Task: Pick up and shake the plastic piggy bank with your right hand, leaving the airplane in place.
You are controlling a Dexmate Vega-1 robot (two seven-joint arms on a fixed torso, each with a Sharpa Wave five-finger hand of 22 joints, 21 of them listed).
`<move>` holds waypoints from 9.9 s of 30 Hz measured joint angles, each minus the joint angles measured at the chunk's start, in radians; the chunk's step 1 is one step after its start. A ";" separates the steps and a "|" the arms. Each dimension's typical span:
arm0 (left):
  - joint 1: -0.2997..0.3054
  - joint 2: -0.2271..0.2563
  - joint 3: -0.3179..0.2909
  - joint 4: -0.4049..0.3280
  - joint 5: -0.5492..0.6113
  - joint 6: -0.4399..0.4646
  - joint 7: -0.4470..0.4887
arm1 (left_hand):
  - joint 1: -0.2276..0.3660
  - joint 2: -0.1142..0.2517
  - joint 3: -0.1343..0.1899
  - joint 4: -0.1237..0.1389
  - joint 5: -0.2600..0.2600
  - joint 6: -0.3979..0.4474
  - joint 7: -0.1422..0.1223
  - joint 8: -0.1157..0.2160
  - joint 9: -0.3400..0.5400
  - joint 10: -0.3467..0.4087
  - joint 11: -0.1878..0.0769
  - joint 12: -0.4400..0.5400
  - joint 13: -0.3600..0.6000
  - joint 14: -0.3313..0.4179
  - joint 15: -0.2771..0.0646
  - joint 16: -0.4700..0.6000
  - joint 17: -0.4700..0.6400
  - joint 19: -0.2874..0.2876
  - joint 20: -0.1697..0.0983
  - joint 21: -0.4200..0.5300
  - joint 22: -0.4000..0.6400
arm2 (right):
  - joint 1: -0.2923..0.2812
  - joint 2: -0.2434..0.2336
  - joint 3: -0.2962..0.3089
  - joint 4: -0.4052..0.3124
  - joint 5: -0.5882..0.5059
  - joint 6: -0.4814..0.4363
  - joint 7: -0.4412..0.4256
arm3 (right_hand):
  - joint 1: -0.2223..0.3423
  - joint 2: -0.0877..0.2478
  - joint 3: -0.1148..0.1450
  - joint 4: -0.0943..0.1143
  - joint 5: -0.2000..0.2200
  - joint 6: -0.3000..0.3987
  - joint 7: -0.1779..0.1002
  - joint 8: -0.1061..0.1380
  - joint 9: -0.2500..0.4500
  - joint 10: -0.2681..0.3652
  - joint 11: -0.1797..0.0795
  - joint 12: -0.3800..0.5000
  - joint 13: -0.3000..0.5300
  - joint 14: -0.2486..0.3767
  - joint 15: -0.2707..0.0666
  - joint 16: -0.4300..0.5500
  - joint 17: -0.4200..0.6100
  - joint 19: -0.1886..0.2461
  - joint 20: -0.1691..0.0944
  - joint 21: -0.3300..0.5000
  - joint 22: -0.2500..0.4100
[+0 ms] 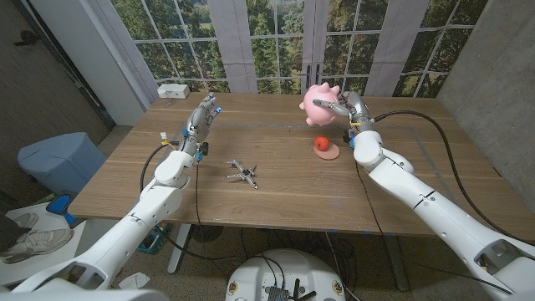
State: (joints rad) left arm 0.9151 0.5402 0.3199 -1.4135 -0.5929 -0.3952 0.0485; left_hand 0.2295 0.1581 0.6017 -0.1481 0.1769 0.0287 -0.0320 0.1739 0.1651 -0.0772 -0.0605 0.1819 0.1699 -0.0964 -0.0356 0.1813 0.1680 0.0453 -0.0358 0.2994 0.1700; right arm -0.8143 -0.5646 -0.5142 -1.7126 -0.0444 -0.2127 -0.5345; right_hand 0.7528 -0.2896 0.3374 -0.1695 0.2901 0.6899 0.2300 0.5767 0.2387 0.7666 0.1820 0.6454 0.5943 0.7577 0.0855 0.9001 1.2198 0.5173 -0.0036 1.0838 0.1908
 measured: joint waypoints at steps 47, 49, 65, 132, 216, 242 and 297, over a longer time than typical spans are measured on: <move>-0.050 -0.017 0.007 0.070 -0.009 -0.013 -0.034 | 0.003 -0.003 0.000 0.000 0.000 0.000 0.000 0.000 0.000 0.000 0.000 0.000 0.000 0.000 0.000 0.000 0.000 0.007 0.000 -0.015 0.000 | 0.011 0.137 0.019 0.176 -0.066 0.217 -0.250 | 0.000 0.000 0.000 0.000 -0.005 0.011 0.004 -0.017 0.000 0.000 0.000 -0.003 0.022 0.000 0.000 0.005 0.000 -0.011 0.000 0.036 -0.005; -0.051 -0.018 0.007 0.072 -0.009 -0.013 -0.034 | 0.003 -0.003 0.000 0.000 0.000 0.000 0.000 0.000 0.000 0.000 0.000 0.000 0.000 0.000 0.000 0.000 0.000 0.007 0.000 -0.015 0.000 | 0.013 0.121 0.016 0.159 -0.056 0.192 -0.207 | 0.000 0.000 0.000 0.000 -0.005 0.013 0.006 -0.017 0.000 0.000 0.000 -0.003 0.022 0.000 0.000 0.005 0.000 -0.011 0.000 0.042 -0.005; -0.060 -0.025 0.013 0.082 -0.009 -0.013 -0.037 | 0.003 -0.003 -0.003 0.003 0.000 0.000 0.000 0.000 0.000 0.000 0.000 0.000 0.000 0.000 0.000 0.000 0.000 0.007 0.000 -0.015 0.000 | 0.063 -0.017 -0.022 0.005 0.023 -0.049 0.140 | 0.000 0.000 0.000 0.000 -0.008 0.013 0.006 -0.019 0.000 0.000 0.000 -0.013 0.038 0.000 0.000 0.005 0.001 -0.031 -0.005 0.050 -0.010; -0.006 -0.004 0.006 -0.017 0.022 0.007 0.027 | 0.007 0.002 -0.007 -0.001 0.000 0.000 0.000 0.000 0.000 0.000 0.000 0.000 0.000 0.000 0.000 0.000 0.000 0.018 0.000 -0.041 0.000 | -0.043 0.221 0.073 0.167 -0.070 0.211 -0.459 | 0.000 0.000 0.000 0.000 -0.008 0.020 0.006 -0.029 0.000 0.011 0.004 -0.023 0.052 0.000 0.000 0.000 0.000 -0.034 -0.002 0.089 -0.009; 0.026 0.009 -0.002 -0.071 0.038 0.016 0.054 | 0.007 0.001 -0.010 0.001 0.000 0.000 0.000 0.000 0.000 0.000 0.000 0.000 0.000 0.000 0.000 -0.003 0.000 0.029 0.000 -0.067 0.000 | -0.084 0.193 0.082 0.105 -0.095 0.188 -0.462 | 0.000 0.000 0.000 0.000 -0.016 0.027 0.005 -0.041 0.000 0.016 -0.002 -0.043 0.059 0.000 0.000 0.003 0.000 -0.048 -0.002 0.114 -0.013; 0.031 0.012 -0.003 -0.078 0.035 0.016 0.051 | 0.007 0.001 -0.010 0.001 0.000 0.000 0.000 0.000 0.000 0.000 0.000 0.000 0.000 0.000 0.000 -0.003 0.000 0.028 0.000 -0.074 0.000 | -0.070 -0.016 0.047 -0.070 -0.056 0.030 -0.050 | 0.000 0.000 0.000 0.000 -0.018 0.036 0.004 -0.053 0.000 0.016 -0.002 -0.043 0.065 0.000 0.000 0.002 0.000 -0.048 -0.002 0.120 -0.013; 0.069 0.029 -0.025 -0.108 0.030 0.010 0.058 | 0.007 0.001 -0.010 0.001 0.000 0.000 0.000 0.000 0.000 0.000 0.000 0.000 0.000 0.000 0.000 -0.003 0.000 0.038 0.002 -0.085 0.000 | 0.047 -0.034 -0.183 -0.040 -0.404 0.013 0.064 | -0.003 0.003 0.000 0.000 -0.038 0.042 0.000 -0.066 0.000 0.018 -0.011 -0.067 0.065 0.007 -0.007 -0.018 -0.005 -0.048 -0.002 0.128 -0.013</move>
State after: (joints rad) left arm 0.9840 0.5697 0.2952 -1.5217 -0.5625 -0.3851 0.1066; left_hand 0.2361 0.1595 0.5921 -0.1467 0.1769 0.0287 -0.0320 0.1739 0.1651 -0.0772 -0.0606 0.1818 0.1699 -0.0963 -0.0357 0.1781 0.1680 0.0828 -0.0341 0.2142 0.1700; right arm -0.7671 -0.5983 -0.6971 -1.7523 -0.4487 -0.2000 -0.4706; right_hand 0.7496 -0.2863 0.3375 -0.1695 0.2521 0.7319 0.2302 0.5107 0.2388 0.7843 0.1709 0.5786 0.6595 0.7652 0.0786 0.8816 1.2151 0.4688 -0.0052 1.2121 0.1774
